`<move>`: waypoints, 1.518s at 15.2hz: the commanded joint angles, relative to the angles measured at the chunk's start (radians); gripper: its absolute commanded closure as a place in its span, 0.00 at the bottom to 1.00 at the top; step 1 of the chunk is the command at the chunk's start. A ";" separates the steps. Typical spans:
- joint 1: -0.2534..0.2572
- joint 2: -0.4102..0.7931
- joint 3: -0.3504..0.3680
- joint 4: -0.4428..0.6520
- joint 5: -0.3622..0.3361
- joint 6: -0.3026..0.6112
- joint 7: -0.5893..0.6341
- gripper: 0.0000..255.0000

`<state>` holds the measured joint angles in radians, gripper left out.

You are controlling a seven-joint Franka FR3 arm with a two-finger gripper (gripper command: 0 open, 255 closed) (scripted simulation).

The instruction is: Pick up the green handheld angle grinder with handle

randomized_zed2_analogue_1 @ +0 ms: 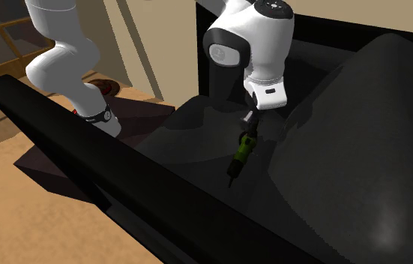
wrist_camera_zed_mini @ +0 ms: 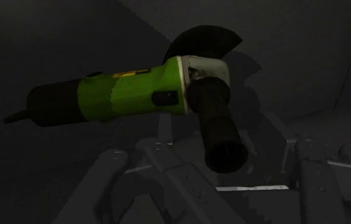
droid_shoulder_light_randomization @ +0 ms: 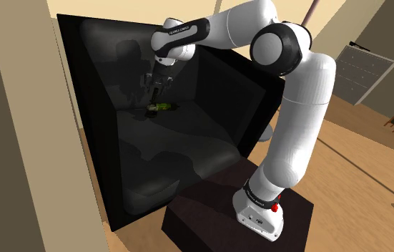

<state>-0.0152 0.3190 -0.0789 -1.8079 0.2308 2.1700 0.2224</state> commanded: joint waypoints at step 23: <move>0.000 -0.062 -0.007 0.102 -0.023 -0.160 0.034 1.00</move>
<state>-0.0152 0.2592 -0.0856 -1.7166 0.2088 2.0219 0.2540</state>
